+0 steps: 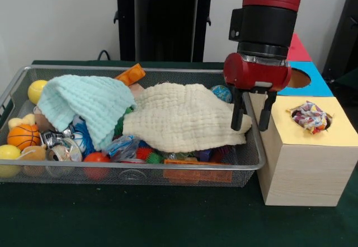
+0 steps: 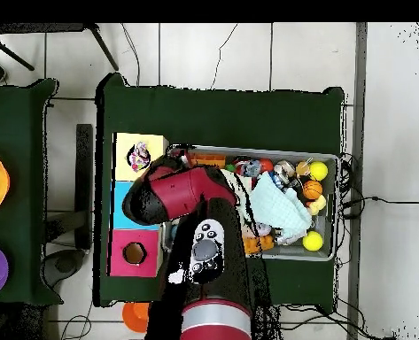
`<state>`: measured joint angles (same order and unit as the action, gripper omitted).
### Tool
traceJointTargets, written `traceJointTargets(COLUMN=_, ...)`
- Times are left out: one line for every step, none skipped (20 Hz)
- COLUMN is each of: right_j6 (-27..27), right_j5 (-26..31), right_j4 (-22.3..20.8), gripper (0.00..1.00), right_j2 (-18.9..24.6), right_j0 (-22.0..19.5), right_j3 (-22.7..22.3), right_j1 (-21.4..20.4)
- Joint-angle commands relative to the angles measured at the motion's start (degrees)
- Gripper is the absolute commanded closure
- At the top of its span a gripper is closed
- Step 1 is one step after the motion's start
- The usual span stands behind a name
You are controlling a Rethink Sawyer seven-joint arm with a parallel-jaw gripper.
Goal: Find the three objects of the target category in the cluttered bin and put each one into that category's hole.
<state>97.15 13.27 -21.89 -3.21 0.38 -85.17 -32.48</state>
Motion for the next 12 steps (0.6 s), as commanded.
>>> traceJointTargets(right_j6=-5.2, right_j5=12.6, right_j4=-5.3, gripper=0.00, right_j2=0.3, right_j0=2.7, right_j3=0.1, right_j1=-0.2)
traceJointTargets(right_j6=-5.0, right_j5=13.5, right_j4=-5.6, gripper=0.00, right_j2=0.0, right_j0=3.1, right_j3=0.9, right_j1=-0.1)
traceJointTargets(right_j6=-5.0, right_j5=14.5, right_j4=-5.9, gripper=0.00, right_j2=-0.2, right_j0=3.5, right_j3=1.1, right_j1=-0.3)
traceJointTargets(right_j6=-4.9, right_j5=15.3, right_j4=-6.1, gripper=0.00, right_j2=0.0, right_j0=3.7, right_j3=1.4, right_j1=-0.4)
traceJointTargets(right_j6=-4.9, right_j5=16.6, right_j4=-5.9, gripper=0.00, right_j2=0.4, right_j0=3.8, right_j3=1.8, right_j1=-0.8)
traceJointTargets(right_j6=-4.9, right_j5=17.1, right_j4=-5.9, gripper=0.00, right_j2=0.8, right_j0=3.7, right_j3=1.8, right_j1=-1.0)
traceJointTargets(right_j6=-5.0, right_j5=18.2, right_j4=-5.4, gripper=0.00, right_j2=1.7, right_j0=3.5, right_j3=1.9, right_j1=-1.5)
traceJointTargets(right_j6=-4.9, right_j5=18.7, right_j4=-4.9, gripper=0.00, right_j2=2.6, right_j0=3.1, right_j3=1.6, right_j1=-1.9)
traceJointTargets(right_j6=-4.8, right_j5=19.1, right_j4=-4.4, gripper=0.00, right_j2=3.6, right_j0=2.8, right_j3=1.2, right_j1=-2.3)
traceJointTargets(right_j6=-4.5, right_j5=18.9, right_j4=-4.1, gripper=0.00, right_j2=4.2, right_j0=2.5, right_j3=0.8, right_j1=-2.5)
traceJointTargets(right_j6=-4.3, right_j5=18.5, right_j4=-3.5, gripper=0.00, right_j2=5.5, right_j0=2.0, right_j3=0.1, right_j1=-2.9)
traceJointTargets(right_j6=-4.1, right_j5=18.4, right_j4=-3.4, gripper=0.00, right_j2=5.8, right_j0=1.9, right_j3=-0.1, right_j1=-3.0)
